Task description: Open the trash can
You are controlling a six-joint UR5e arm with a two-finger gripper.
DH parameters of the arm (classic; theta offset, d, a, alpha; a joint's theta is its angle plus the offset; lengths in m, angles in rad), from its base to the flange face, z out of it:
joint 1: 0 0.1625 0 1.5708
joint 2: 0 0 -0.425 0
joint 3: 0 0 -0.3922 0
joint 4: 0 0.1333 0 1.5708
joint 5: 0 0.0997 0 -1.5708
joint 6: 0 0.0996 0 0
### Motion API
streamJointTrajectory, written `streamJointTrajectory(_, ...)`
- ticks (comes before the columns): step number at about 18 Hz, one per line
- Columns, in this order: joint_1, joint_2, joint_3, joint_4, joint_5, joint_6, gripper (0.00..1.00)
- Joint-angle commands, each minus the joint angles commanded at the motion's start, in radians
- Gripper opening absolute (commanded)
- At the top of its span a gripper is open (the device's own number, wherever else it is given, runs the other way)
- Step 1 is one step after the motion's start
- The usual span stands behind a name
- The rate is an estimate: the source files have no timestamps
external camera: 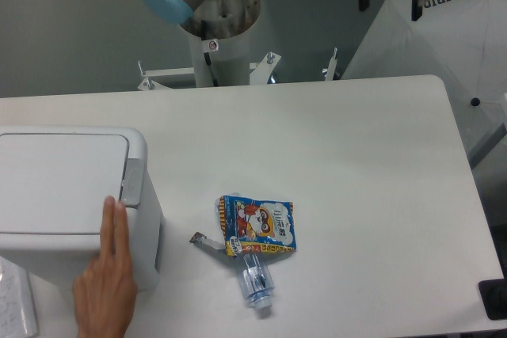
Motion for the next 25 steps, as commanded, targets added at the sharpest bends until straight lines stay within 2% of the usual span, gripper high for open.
streamJointTrajectory(4, -0.002, -0.002, 0.0, 0.0, -0.009, -0.008, 1.0)
streamJointTrajectory(8, -0.012, -0.003, -0.011, 0.0, -0.029, -0.073, 1.0)
streamJointTrajectory(13, -0.095, -0.025, -0.008, -0.002, -0.034, -0.251, 1.0)
streamJointTrajectory(15, -0.101, -0.029, -0.006, -0.009, -0.046, -0.302, 1.0)
streamJointTrajectory(21, -0.113, -0.048, 0.006, 0.005, -0.215, -0.612, 1.0)
streamJointTrajectory(25, -0.169, -0.052, 0.0, 0.014, -0.236, -0.747, 1.0)
